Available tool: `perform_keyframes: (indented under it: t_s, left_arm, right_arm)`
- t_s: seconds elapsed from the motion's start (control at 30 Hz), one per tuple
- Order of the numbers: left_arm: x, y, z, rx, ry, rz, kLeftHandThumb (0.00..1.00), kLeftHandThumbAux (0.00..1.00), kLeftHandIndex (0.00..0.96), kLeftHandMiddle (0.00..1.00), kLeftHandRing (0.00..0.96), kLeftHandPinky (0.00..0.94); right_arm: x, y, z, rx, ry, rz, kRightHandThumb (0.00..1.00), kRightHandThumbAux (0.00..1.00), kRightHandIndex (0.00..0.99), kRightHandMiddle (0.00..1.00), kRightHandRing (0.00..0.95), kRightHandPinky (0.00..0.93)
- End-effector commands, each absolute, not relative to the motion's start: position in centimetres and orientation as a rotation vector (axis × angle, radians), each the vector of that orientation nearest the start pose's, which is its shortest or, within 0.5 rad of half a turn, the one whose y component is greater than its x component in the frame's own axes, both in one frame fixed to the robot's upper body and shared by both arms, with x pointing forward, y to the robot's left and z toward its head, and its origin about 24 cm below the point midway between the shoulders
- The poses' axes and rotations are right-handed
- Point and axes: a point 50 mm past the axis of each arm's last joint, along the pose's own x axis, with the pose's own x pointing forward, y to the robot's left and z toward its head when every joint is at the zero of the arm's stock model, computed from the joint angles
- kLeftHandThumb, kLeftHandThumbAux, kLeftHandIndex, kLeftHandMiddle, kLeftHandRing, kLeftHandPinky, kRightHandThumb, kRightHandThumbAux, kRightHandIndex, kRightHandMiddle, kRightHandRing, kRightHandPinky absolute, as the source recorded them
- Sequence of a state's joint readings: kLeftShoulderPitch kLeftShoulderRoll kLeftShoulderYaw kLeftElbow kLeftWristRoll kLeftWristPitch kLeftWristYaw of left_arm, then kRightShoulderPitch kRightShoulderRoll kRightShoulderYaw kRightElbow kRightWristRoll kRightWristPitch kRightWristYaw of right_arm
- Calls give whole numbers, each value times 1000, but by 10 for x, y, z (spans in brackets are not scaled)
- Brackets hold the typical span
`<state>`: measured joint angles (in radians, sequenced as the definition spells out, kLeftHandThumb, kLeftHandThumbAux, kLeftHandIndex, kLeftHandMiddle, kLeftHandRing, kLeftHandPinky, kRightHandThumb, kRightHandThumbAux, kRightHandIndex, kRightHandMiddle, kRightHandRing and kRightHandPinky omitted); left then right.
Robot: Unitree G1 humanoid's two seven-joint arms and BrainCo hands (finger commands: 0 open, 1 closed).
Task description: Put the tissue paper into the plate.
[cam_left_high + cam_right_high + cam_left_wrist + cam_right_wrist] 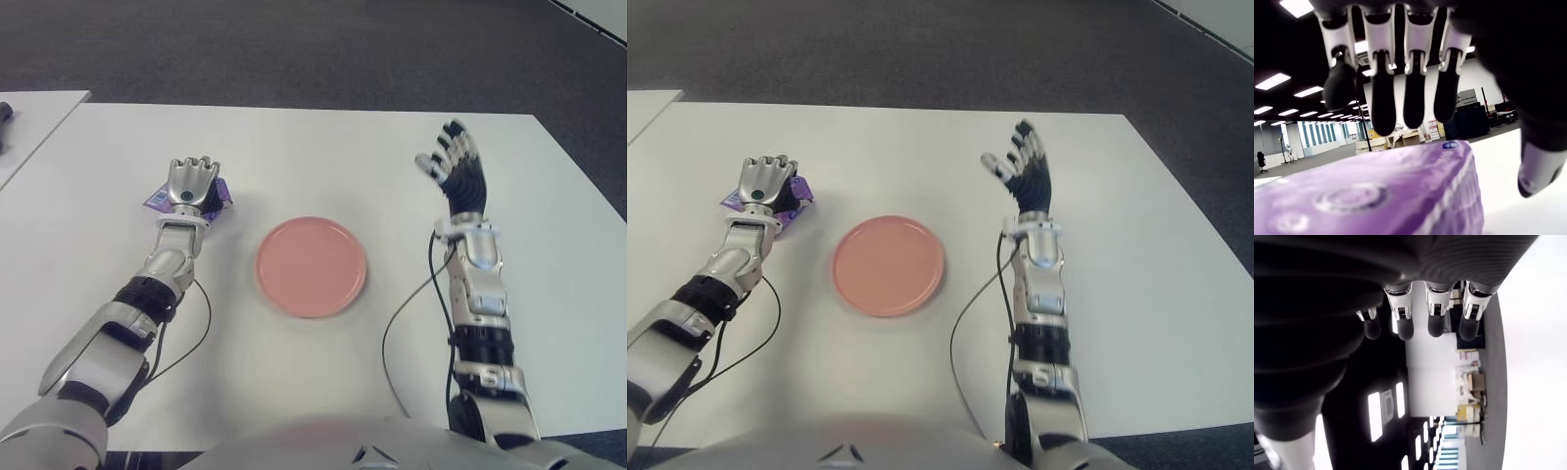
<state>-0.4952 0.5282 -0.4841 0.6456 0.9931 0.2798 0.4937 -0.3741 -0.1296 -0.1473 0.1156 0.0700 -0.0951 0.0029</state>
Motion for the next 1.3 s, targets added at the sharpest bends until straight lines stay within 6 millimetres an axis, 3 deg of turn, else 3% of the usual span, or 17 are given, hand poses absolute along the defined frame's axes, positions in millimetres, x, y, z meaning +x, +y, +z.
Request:
perform_keyframes:
  t_s: [0.03, 0.3, 0.37, 0.43, 0.67, 0.87, 1.3]
  left_arm:
    - [326, 220, 49, 1813, -118, 206, 951, 653, 462, 409, 538, 726]
    - [326, 219, 50, 1845, -103, 201, 956, 645, 463, 471, 484, 725]
    - [326, 219, 50, 1850, -100, 207, 956, 645, 463, 472, 484, 728]
    - [326, 219, 49, 1854, -102, 213, 956, 645, 463, 472, 484, 730]
    - [325, 219, 47, 1844, -125, 185, 956, 645, 463, 473, 483, 726]
    - [324, 218, 46, 1843, -120, 180, 956, 645, 463, 473, 483, 724]
    - [320, 215, 43, 1868, -149, 172, 956, 645, 463, 473, 484, 744]
  right_arm:
    - [329, -169, 123, -9, -352, -31, 39, 745, 26, 25, 0, 0]
    - [344, -168, 131, 106, -343, 8, 107, 765, 50, 22, 0, 0]
    - [346, -152, 151, 122, -380, 58, 147, 757, 45, 13, 0, 0]
    - [343, -121, 184, 134, -446, 123, 186, 744, 35, 6, 0, 0]
    - [356, -128, 158, 47, -409, 189, 249, 688, 16, 0, 0, 0]
    - [381, -147, 127, -27, -268, 122, 239, 643, 17, 0, 0, 1]
    - [395, -126, 116, -86, -151, 83, 180, 564, 0, 0, 0, 0]
